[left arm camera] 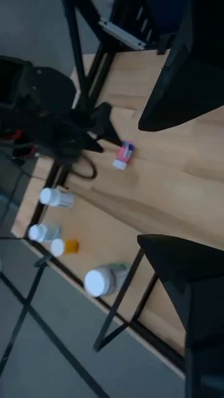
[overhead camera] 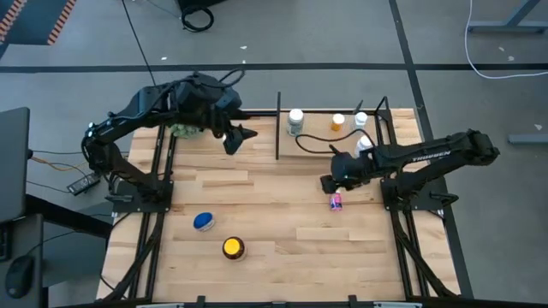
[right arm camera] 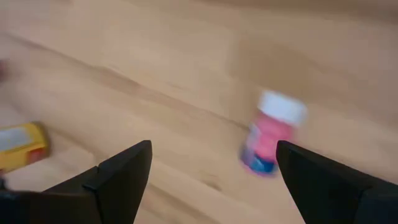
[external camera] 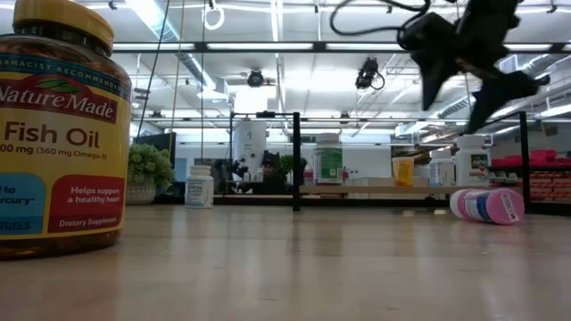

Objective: Pick and place medicine bottles onto shelf by color
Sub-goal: Put the pink pill bottle on the shelf

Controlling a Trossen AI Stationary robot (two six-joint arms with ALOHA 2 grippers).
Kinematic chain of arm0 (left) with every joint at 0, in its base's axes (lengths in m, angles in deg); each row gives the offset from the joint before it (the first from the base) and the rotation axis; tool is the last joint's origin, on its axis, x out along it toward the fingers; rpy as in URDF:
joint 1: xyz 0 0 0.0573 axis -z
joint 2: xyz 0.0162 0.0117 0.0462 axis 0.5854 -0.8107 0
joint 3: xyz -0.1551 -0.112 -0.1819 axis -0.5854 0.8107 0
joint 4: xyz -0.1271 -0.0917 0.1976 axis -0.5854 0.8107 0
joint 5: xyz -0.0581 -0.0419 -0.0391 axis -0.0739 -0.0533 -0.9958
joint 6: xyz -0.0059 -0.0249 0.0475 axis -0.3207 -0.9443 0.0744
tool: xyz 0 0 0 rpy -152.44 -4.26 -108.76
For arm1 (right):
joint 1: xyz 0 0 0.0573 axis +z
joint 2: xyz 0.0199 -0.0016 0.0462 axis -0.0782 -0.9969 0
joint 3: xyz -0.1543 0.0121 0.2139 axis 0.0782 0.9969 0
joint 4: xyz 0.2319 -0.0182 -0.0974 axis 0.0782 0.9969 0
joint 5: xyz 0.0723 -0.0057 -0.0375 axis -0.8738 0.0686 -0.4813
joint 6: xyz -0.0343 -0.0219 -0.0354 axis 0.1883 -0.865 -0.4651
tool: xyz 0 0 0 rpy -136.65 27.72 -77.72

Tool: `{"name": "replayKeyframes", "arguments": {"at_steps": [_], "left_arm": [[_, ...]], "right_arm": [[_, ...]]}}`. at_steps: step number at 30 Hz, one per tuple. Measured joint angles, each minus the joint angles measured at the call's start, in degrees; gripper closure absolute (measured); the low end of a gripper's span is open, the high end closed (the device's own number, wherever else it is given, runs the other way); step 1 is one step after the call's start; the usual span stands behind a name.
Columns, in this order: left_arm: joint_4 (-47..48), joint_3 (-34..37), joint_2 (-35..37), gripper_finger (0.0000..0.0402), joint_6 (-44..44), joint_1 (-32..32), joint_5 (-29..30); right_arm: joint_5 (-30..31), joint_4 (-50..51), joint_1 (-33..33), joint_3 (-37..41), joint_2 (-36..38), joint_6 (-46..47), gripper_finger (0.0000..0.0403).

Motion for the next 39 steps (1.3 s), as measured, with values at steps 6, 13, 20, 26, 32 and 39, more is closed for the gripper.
{"name": "replayKeyframes", "arguments": {"at_steps": [6,13,20,26,32,39], "left_arm": [[-0.7,0.0,-0.2,0.0113,-0.6,1.2,0.0],[0.0,0.0,-0.2,0.0113,-0.6,2.6,0.0],[4.3,0.0,-0.2,0.0113,-0.9,5.1,0.0],[6.8,0.0,-0.2,0.0113,-0.9,6.7,0.0],[6.7,0.0,-0.2,0.0113,-0.9,7.6,0.0],[6.7,0.0,-0.2,0.0113,-1.4,7.9,0.0]], "right_arm": [[-0.6,3.8,1.0,0.7,-2.9,4.8,0.0052],[-2.6,3.1,-2.1,1.0,-11.3,3.4,0.0052],[-5.7,2.5,-5.9,1.0,-16.8,0.8,0.006],[-4.8,2.6,-6.6,1.0,-16.8,0.7,0.009],[-4.2,2.3,-6.6,1.0,-18.1,0.7,0.0111],[-4.4,0.4,-7.7,1.0,-21.7,-0.6,0.0116]]}}
